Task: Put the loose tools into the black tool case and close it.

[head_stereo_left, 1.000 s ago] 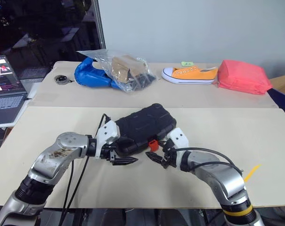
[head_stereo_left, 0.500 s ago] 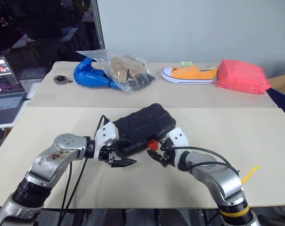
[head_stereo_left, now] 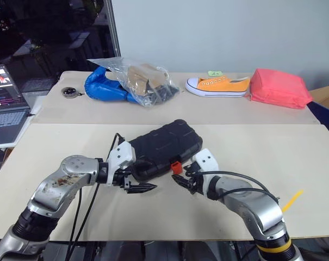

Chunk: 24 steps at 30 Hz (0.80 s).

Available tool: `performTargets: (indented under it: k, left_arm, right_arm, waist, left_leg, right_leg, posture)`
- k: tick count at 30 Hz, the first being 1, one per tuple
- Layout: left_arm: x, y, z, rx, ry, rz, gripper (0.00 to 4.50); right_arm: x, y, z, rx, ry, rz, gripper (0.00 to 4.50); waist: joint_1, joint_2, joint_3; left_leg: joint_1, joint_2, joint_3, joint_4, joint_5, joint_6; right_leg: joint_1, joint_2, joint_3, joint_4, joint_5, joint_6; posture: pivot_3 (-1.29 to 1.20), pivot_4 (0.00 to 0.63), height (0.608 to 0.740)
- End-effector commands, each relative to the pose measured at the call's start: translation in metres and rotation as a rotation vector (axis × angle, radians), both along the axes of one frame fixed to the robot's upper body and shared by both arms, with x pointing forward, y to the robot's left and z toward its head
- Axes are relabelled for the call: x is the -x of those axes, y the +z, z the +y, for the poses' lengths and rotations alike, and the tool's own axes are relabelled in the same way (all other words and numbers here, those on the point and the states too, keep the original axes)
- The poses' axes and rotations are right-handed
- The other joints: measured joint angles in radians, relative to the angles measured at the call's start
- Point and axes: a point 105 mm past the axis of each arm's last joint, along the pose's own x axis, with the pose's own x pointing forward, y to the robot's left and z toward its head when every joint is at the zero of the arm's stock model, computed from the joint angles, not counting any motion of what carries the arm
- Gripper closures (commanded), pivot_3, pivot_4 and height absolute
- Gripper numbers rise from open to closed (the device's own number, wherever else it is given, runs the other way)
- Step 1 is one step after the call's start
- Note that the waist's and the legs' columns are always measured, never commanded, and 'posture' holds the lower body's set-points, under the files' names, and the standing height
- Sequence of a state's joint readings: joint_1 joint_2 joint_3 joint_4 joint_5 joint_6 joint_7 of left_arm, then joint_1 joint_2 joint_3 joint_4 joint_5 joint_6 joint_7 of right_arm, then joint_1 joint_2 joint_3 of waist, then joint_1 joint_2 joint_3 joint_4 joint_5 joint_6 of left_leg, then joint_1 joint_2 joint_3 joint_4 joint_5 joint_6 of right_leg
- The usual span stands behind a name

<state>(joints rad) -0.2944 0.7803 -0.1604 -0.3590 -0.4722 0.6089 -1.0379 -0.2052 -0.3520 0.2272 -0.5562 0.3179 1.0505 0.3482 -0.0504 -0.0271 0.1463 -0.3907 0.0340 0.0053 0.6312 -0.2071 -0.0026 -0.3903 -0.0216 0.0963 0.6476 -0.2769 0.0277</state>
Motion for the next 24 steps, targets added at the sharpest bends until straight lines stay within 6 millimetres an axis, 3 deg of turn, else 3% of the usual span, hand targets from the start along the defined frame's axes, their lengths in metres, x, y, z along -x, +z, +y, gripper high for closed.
performTargets:
  k: [1, 3, 24]
  left_arm:
    - [0.002, -0.016, 0.008, -0.051, 0.036, 0.06, 0.2]
    - [0.002, -0.016, 0.008, -0.049, 0.036, 0.061, 0.2]
    - [0.002, -0.014, 0.006, -0.048, 0.036, 0.067, 0.2]
  right_arm:
    - [-0.002, 0.011, 0.005, -0.016, 0.021, -0.041, 3.03]
    - [-0.002, 0.012, 0.006, -0.017, 0.021, -0.043, 3.35]
    - [-0.007, 0.039, 0.016, -0.159, 0.092, -0.21, 3.35]
  waist:
    - [0.0, 0.0, 0.0]
    - [0.0, 0.0, 0.0]
    - [-0.01, 0.0, 0.0]
  left_leg:
    - [0.0, 0.0, 0.0, 0.0, 0.0, 0.0]
    - [0.0, 0.0, 0.0, 0.0, 0.0, 0.0]
    - [0.0, 0.0, 0.0, 0.0, 0.0, 0.0]
  right_leg:
    - [0.0, 0.0, 0.0, 0.0, 0.0, 0.0]
    - [0.0, 0.0, 0.0, 0.0, 0.0, 0.0]
    - [-0.001, 0.0, 0.0, 0.0, 0.0, 0.0]
  posture:
    - [0.0, 0.15, 0.74]
    - [0.0, 0.15, 0.74]
    - [0.0, 0.15, 0.74]
